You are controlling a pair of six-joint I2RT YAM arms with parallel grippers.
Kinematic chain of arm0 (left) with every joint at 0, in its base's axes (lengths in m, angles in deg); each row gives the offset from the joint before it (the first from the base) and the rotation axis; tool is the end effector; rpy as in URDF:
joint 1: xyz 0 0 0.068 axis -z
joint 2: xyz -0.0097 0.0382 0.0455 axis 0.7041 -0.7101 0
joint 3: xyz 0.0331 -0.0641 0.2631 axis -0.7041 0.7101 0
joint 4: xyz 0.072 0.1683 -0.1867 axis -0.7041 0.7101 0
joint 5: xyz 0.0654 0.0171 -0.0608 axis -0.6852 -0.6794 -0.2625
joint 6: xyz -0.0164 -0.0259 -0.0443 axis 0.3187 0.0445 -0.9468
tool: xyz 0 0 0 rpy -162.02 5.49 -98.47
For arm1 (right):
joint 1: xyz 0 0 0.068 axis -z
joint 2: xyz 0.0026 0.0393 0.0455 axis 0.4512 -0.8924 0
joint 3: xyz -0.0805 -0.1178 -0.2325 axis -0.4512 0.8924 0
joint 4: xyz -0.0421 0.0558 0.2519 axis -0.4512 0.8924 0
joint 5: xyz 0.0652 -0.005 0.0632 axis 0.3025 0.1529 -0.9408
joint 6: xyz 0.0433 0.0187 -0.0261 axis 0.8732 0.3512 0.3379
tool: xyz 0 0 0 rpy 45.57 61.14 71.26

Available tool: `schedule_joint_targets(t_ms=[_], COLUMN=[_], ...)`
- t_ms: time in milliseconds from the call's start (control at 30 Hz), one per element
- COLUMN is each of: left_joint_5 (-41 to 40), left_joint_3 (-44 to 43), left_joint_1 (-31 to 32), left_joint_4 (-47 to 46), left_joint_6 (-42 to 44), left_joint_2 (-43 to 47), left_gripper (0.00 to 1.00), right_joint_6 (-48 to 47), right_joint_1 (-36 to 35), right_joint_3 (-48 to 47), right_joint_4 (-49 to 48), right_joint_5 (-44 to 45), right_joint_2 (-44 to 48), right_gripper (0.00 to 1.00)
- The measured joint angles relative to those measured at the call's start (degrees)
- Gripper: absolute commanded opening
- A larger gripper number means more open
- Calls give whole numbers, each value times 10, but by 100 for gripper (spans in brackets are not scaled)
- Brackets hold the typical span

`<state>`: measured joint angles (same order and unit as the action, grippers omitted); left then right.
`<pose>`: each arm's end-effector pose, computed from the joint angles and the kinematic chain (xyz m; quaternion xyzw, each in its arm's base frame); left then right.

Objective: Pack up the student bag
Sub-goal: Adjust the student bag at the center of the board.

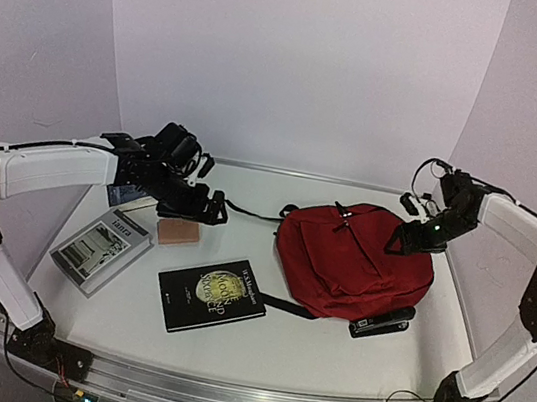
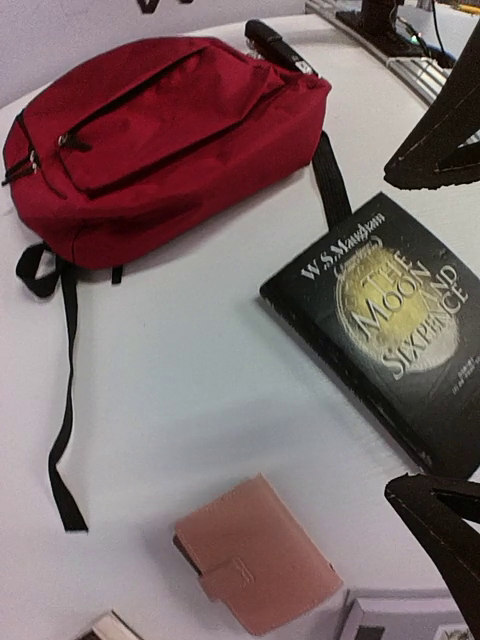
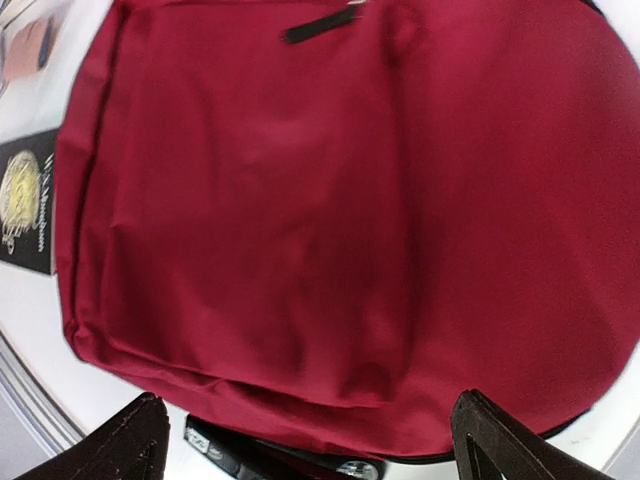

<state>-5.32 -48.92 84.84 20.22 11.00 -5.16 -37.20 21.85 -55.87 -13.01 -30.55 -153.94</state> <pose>0.2596 -0.2231 0.2746 0.1289 0.9334 -0.2216 0.2511 0.3231 0.0437 0.2579 -0.2317 0.9245 0.1952 0.2314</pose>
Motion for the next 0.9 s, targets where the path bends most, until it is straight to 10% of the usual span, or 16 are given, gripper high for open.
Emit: schedule_joint_targets(t_ms=[500,900], left_joint_5=[102,127], left_joint_3=[-152,-222], left_joint_1=[160,157], left_joint_4=[-136,-188], left_joint_6=[-79,-137], left_joint_2=[-284,-365], left_gripper=[99,37], right_joint_6=[33,25], right_joint_1=[130,132], right_joint_3=[-195,-185], right_joint_4=[-5,-3], right_joint_5=[24,-26], right_joint_2=[-225,-285], right_gripper=[98,96])
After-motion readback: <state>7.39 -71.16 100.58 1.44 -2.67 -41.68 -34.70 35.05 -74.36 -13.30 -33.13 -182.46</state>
